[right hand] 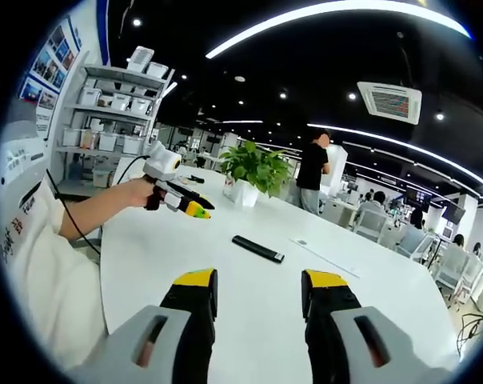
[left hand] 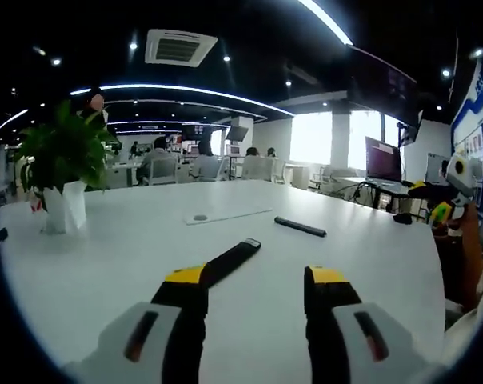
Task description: Pflip the remote and laser pointer to the front side, press the buttons, and align them neatly on the table
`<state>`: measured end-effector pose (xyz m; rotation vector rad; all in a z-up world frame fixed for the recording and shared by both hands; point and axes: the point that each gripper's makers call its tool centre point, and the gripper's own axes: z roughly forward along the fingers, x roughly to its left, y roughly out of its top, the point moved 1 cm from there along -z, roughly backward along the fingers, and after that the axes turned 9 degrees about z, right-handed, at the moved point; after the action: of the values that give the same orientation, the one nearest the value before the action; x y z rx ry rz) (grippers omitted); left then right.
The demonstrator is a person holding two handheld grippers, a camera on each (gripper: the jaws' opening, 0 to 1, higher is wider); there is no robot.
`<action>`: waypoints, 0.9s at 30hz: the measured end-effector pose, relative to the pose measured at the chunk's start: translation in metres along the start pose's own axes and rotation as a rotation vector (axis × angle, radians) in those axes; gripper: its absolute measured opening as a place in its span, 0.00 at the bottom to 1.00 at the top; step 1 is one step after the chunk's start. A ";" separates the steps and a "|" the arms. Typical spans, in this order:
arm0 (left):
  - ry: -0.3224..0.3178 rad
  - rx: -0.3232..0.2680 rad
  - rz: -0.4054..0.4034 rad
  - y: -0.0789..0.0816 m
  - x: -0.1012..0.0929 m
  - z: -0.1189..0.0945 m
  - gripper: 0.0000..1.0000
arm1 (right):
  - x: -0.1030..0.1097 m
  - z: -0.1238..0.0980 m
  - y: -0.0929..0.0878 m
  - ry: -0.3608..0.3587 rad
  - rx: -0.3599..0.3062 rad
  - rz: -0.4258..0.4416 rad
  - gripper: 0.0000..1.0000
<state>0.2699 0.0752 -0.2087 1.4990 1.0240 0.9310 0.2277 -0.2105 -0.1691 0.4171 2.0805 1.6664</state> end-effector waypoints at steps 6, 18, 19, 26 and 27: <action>0.004 0.035 0.023 -0.007 0.008 -0.001 0.48 | 0.001 0.002 -0.001 0.000 0.005 0.002 0.45; -0.021 0.095 0.024 -0.026 0.014 0.007 0.42 | 0.001 0.004 -0.003 0.000 0.012 0.004 0.45; -0.020 0.088 0.023 -0.024 0.015 0.007 0.43 | 0.001 0.004 -0.003 0.000 0.012 0.004 0.45; -0.048 0.018 -0.108 -0.020 0.011 0.006 0.46 | -0.006 0.005 -0.006 -0.023 0.016 0.024 0.45; -0.046 0.021 -0.106 -0.021 0.012 0.005 0.46 | -0.006 0.005 -0.006 -0.023 0.014 0.027 0.45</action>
<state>0.2763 0.0866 -0.2296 1.4620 1.0718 0.8103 0.2354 -0.2107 -0.1749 0.4685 2.0796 1.6558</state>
